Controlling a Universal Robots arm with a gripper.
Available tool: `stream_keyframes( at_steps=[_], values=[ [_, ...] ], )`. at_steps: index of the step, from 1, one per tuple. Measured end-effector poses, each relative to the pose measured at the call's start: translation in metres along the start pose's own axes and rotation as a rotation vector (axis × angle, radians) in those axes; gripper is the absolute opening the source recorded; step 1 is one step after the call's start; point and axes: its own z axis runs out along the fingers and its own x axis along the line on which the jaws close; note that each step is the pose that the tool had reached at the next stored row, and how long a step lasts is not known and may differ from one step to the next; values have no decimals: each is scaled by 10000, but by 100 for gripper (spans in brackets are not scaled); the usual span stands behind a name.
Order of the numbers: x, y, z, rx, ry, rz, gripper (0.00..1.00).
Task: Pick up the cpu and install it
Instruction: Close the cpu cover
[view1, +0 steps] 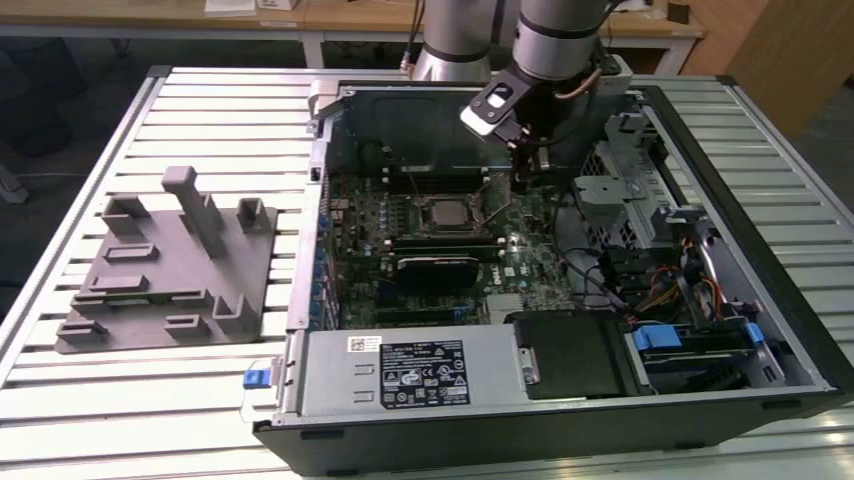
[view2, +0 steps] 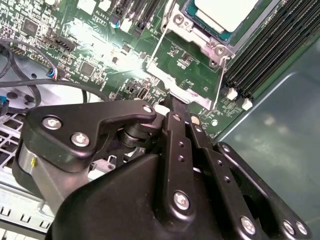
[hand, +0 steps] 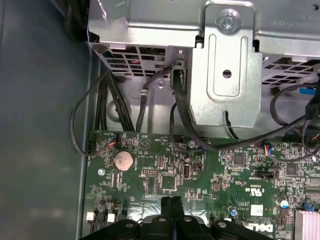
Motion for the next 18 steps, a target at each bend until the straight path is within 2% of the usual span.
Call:
stream_keyframes(
  at_steps=[12,18],
  values=[
    [2,-50,-2,0,0,0,11],
    [5,-105,-4,0,0,-1,11]
  ],
)
